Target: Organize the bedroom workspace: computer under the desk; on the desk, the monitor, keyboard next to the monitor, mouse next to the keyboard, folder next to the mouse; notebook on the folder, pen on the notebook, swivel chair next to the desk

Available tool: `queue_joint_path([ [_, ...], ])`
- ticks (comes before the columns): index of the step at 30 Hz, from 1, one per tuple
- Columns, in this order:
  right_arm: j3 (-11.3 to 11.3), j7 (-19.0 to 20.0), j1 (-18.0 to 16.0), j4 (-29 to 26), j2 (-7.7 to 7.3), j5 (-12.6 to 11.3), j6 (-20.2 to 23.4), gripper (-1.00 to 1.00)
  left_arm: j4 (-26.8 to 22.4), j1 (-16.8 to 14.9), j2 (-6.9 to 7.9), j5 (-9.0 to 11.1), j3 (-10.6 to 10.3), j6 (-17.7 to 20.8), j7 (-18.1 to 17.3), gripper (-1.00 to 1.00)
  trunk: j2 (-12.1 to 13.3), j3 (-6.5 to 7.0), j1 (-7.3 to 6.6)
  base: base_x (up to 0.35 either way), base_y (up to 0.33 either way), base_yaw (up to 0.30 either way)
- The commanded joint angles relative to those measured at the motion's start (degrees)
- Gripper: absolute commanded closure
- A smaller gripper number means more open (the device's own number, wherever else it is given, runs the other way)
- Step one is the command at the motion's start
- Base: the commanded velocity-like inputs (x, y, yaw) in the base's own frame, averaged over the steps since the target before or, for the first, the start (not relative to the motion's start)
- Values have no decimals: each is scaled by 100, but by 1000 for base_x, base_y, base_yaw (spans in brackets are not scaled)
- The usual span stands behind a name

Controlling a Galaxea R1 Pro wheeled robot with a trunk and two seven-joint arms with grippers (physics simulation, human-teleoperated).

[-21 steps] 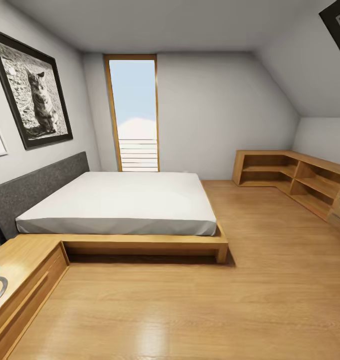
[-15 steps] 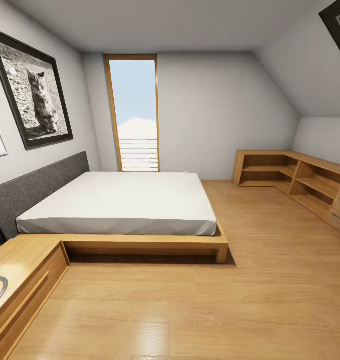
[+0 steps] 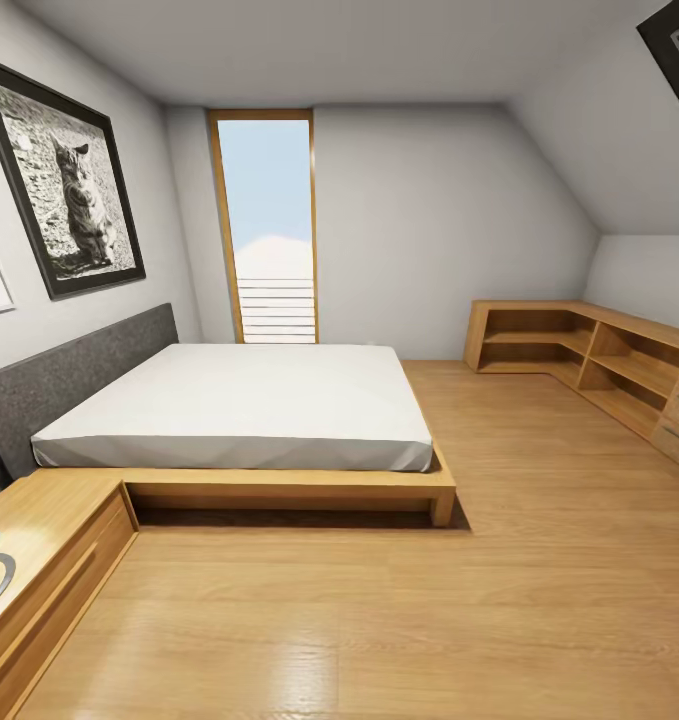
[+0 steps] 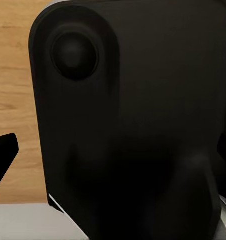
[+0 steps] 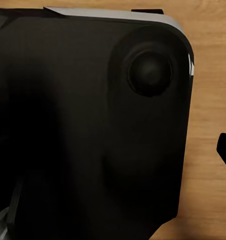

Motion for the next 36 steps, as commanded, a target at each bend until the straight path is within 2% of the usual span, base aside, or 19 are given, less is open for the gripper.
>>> queue_joint_path([
  [1, -1, 1, -2, 1, 0, 0, -8, -100, -8, 2, 1, -1, 0, -1, 6, -100, -2, -5, 0, 0, 0, 0],
  [7, -1, 2, -2, -1, -8, 2, -19, -100, -16, 2, 4, -2, 0, 1, 7, -100, -2, -5, 0, 36, 0, 0],
  [14, -7, 18, -2, -2, -24, -5, -152, -100, -44, 2, 21, -11, -8, -8, -22, -100, -2, -5, 0, 252, 0, 0],
  [17, -10, 10, -2, -2, -34, -5, -165, -100, -206, 2, 8, -4, -8, -5, -34, -100, -2, -5, 0, 27, 0, 0],
  [18, -13, 9, -2, -9, -37, -6, -167, -100, -532, 2, 22, -9, -16, -8, -47, -100, 38, 13, -22, 1, 0, 0],
  [23, -18, 9, -2, -109, -96, -6, -167, -100, -779, 2, 23, -6, -13, -11, -46, -100, 238, 103, -132, 0, 0, 0],
  [26, -19, 9, -2, -384, -240, -6, -167, -100, -987, 2, 19, 1, -11, -14, -49, -100, 358, 157, -198, 0, 0, 0],
  [27, -19, 20, -2, -613, -353, -6, -164, -100, -1230, 2, 40, 0, -12, -17, -57, -100, 399, 175, -220, 0, 0, 0],
  [30, -26, 27, -2, -828, -529, -10, -160, -100, -1649, 2, 161, 1, -10, -13, -61, -100, 519, 229, -286, 0, 0, 0],
  [34, -40, 12, -6, -934, -647, -15, -201, -100, -1896, 2, 229, 5, -9, -13, -59, -100, 679, 300, -374, 0, 0, 0],
  [36, -44, 3, -6, -1050, -772, -16, -706, -100, -2076, 5, 220, 12, -8, -14, -51, -100, 760, 336, -418, 0, 0, 0],
])
